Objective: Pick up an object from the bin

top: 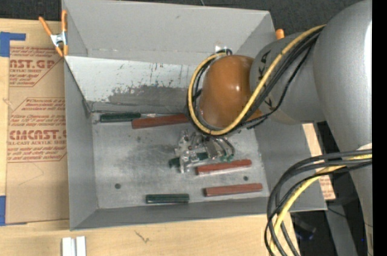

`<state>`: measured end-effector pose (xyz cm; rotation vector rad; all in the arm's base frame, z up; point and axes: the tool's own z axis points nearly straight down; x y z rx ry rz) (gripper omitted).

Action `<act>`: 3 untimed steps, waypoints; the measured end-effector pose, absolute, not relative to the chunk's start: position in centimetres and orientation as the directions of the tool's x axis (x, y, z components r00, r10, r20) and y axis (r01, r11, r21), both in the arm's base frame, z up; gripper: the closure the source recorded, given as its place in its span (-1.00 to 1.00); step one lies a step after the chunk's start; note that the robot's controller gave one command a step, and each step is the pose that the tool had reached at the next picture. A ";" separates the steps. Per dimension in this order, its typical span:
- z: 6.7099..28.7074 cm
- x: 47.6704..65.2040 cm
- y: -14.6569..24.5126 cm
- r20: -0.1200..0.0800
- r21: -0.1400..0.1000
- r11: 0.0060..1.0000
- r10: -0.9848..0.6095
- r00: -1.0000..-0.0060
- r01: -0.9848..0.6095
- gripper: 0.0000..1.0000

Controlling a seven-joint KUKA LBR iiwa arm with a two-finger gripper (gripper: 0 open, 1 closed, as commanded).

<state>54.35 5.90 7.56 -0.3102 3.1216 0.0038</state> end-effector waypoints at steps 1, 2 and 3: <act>7.6 54.4 5.9 -0.005 0.002 0.981 -0.196 -0.981 -0.196 1.00; 7.6 54.4 5.9 -0.005 0.002 0.981 -0.196 -0.981 -0.196 1.00; 26.5 54.7 4.6 0.002 0.000 0.984 -0.180 -0.984 -0.180 1.00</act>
Offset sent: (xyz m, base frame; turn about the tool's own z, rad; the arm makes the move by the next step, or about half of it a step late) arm 0.0000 0.0000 0.0000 0.0000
